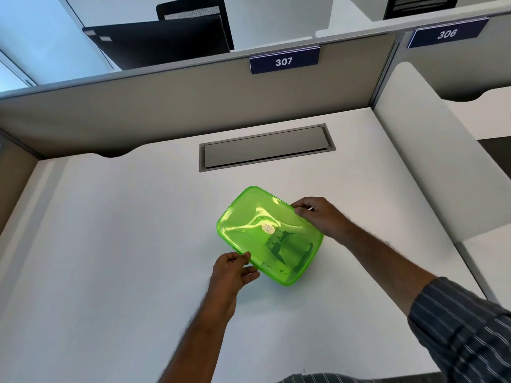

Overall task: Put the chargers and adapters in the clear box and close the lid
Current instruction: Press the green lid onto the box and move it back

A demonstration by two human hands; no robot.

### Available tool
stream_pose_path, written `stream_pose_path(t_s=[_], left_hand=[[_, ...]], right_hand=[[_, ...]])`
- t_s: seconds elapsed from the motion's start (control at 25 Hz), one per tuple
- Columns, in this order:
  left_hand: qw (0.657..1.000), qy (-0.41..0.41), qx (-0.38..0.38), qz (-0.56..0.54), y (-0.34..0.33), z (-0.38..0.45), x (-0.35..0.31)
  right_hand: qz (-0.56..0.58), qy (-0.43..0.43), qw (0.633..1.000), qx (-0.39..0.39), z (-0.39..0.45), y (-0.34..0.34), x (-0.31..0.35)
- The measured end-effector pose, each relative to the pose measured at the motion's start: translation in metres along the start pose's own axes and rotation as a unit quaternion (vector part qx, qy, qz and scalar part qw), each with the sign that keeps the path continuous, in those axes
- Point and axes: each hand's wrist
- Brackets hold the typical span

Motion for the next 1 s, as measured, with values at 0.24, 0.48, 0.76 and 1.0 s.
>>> stream_pose_path(t_s=[0.24, 0.48, 0.76, 1.0], left_hand=[[0.998, 0.005, 0.004, -0.054, -0.021, 0.018, -0.001], [0.995, 0.016, 0.027, -0.093, -0.044, 0.047, -0.010], [0.989, 0.021, 0.035, -0.139, -0.075, 0.087, -0.028], [0.984, 0.028, 0.016, -0.175, -0.093, 0.117, -0.039]], right_hand=[[-0.106, 0.070, 0.992, 0.006, 0.051, 0.019, 0.019], [-0.182, 0.104, 0.978, 0.009, 0.113, 0.026, 0.035], [-0.247, 0.130, 0.960, 0.001, 0.179, 0.034, 0.056], [-0.286, 0.119, 0.951, 0.012, 0.213, 0.035, 0.070]])
Point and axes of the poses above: each hand's wrist, its own z-axis towards the middle knuckle, its own y-axis out of the back of the hand, x = y × z, and after that the axes turned 15 degrees about -z, right-handed
